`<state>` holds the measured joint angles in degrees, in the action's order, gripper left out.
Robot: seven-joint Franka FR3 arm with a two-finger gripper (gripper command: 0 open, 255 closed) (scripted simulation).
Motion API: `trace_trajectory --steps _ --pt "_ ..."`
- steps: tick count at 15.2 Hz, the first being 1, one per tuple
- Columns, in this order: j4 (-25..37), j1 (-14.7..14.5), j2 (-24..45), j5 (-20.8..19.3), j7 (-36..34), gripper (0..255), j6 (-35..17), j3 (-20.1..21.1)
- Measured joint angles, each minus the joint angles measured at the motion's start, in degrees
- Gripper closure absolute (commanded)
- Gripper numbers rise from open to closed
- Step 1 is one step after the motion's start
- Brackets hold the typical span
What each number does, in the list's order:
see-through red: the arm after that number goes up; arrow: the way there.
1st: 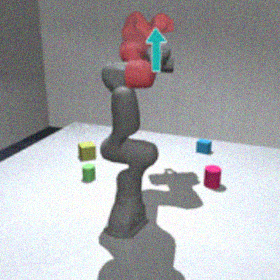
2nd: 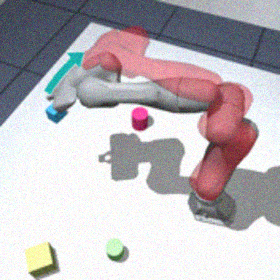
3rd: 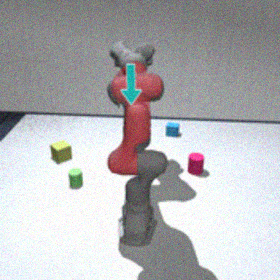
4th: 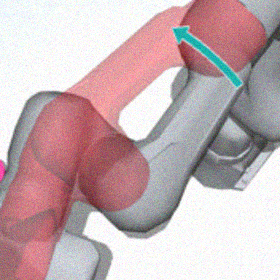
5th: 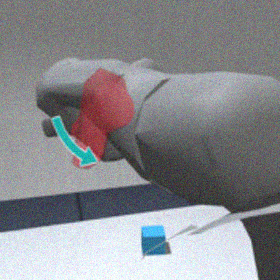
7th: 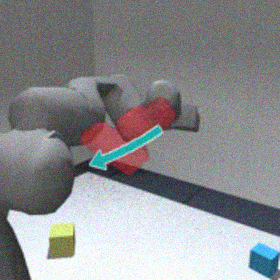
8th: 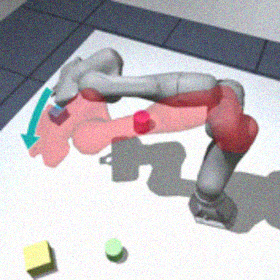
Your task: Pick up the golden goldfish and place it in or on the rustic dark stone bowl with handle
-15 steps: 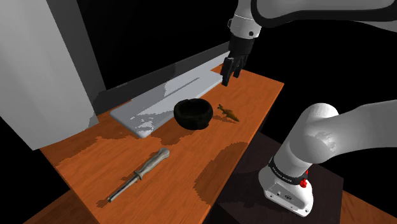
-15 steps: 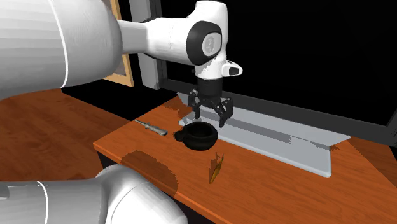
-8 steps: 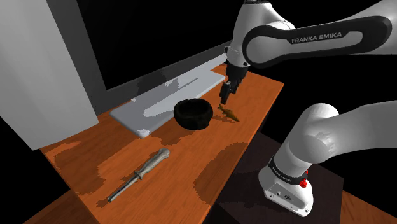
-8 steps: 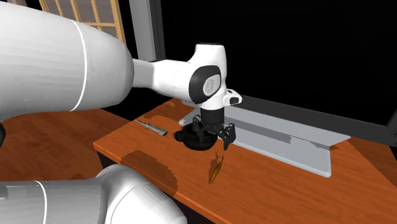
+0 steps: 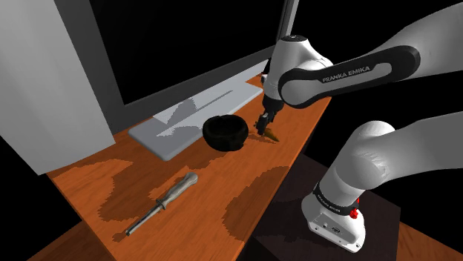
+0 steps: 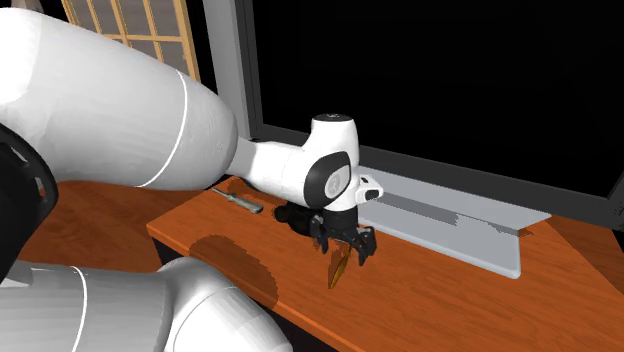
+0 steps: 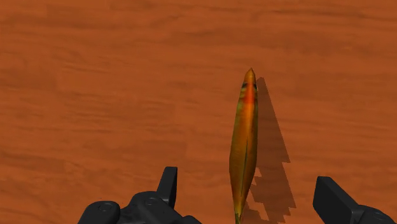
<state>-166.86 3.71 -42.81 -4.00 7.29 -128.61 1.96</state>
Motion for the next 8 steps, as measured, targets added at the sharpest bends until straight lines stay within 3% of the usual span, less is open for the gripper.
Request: trace_trajectory --steps 4,8 --pt "-1.64 0.37 2.69 -0.39 -0.14 0 -4.36 -0.03" --pt "-2.06 0.41 3.00 -0.45 -0.18 0 -5.13 -0.03"
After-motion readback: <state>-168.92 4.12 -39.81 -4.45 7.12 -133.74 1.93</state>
